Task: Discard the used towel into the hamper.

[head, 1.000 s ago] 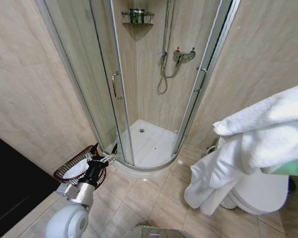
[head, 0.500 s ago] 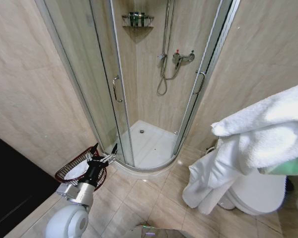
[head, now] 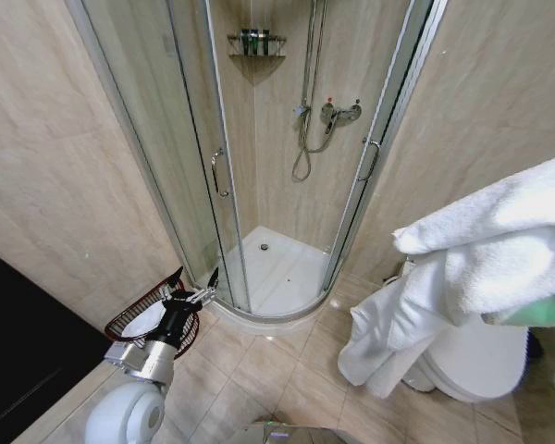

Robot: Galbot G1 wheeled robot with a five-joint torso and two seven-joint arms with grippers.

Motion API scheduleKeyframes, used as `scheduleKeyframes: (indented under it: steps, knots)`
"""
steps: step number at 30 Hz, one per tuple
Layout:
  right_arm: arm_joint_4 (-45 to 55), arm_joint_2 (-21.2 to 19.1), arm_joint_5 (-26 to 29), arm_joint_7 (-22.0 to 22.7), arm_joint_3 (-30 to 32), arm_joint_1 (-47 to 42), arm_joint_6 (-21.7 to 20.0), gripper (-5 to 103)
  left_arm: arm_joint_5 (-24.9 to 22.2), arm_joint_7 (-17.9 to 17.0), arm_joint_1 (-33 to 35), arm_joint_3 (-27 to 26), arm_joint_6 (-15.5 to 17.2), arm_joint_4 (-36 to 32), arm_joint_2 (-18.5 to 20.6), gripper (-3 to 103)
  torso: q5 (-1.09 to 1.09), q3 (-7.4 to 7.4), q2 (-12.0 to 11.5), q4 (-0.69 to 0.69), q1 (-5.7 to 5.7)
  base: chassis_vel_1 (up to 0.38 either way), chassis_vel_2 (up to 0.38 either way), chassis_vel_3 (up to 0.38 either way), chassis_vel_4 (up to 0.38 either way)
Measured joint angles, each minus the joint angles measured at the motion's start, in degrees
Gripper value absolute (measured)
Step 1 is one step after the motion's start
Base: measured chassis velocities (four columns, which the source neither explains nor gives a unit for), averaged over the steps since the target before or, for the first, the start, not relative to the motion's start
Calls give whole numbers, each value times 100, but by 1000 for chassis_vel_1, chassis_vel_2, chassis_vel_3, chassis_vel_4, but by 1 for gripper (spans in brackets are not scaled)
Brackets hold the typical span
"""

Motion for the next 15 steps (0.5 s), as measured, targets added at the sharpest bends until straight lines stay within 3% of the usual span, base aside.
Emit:
scheduleKeyframes:
  steps: [5, 15]
  knots:
    - [0, 4, -1, 2, -7, -3, 29, 5, 0, 0, 0, 0, 0, 0, 0, 100, 0, 60, 115, 0, 56, 0, 0, 0, 0]
    - [0, -54, 46, -46, 88, -1, 72, 5, 0, 0, 0, 0, 0, 0, 0, 100, 0, 59, 115, 0, 58, 0, 0, 0, 0]
